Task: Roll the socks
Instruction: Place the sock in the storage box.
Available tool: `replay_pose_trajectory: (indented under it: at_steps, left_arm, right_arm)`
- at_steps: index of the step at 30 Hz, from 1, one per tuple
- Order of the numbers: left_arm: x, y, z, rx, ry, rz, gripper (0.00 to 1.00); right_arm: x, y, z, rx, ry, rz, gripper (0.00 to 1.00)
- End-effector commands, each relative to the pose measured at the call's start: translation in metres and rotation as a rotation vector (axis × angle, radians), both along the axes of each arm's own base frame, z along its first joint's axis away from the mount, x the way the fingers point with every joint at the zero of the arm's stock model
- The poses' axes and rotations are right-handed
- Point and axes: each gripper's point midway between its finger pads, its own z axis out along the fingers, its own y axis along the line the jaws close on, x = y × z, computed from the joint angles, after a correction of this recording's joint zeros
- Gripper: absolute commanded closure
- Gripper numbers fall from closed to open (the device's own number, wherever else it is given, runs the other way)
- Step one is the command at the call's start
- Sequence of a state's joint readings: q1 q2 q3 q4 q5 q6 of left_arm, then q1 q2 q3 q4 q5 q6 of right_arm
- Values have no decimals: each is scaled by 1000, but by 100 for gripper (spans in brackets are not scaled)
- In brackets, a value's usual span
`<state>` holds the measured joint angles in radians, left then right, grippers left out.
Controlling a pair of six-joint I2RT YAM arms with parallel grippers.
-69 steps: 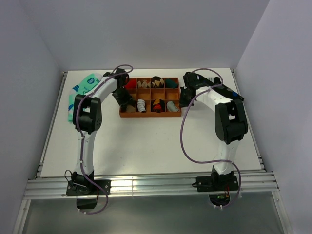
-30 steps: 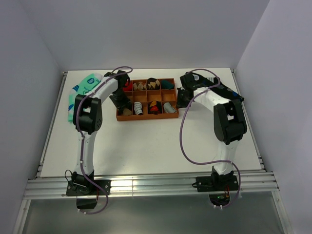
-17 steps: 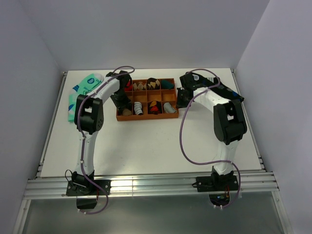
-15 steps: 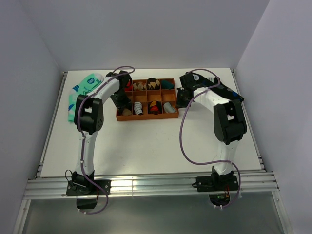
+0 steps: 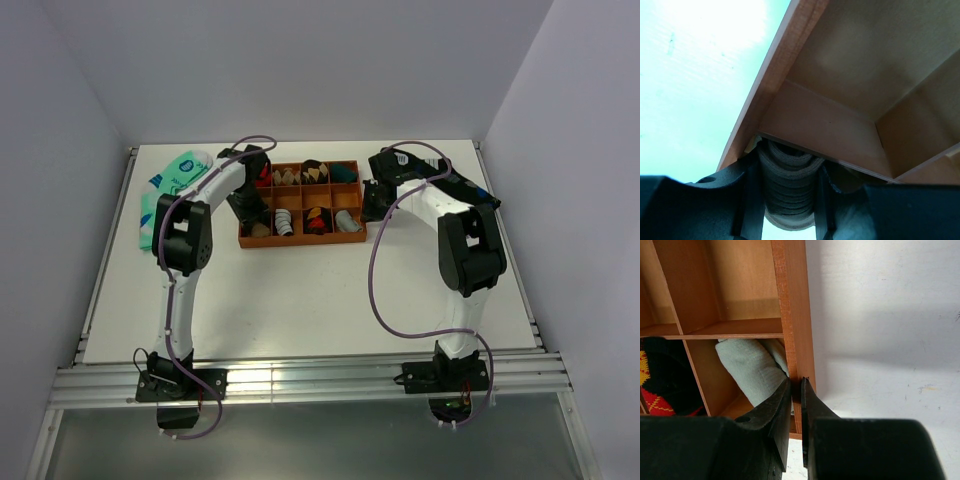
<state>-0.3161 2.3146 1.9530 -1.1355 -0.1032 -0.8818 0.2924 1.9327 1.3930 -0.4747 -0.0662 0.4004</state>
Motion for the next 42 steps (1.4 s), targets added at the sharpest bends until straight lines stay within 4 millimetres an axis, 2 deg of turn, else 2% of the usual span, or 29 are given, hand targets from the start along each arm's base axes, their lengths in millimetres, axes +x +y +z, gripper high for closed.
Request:
replay_pose_trajectory:
  at_steps: [1,9,10,11,16,21,29,42]
  left_arm:
    - [-9,50,-28,212,69,21,60]
    - [-2,50,-20,213,38,13,50]
    - [-3,51,-19,216,40,13,42]
    - [-3,51,-19,219,42,14,39]
    - [-4,53,-19,227,44,14,36]
    - [-3,53,-15,227,33,8,29]
    - [6,51,-3,222,8,3,28]
    - [5,53,2,242,28,7,29]
  right_arm:
    - [11,-27,2,-95,-41,-84,100]
    - [10,-27,1,-95,-39,-84,100]
    - [10,-27,1,-94,-39,-82,100]
    - [10,-27,1,-95,-41,-83,100]
    - [10,-28,4,-95,-44,-82,100]
    - [10,-28,3,-96,-43,-84,100]
    - [10,-28,1,-97,-40,-84,100]
    - [9,-27,0,-96,-33,-75,100]
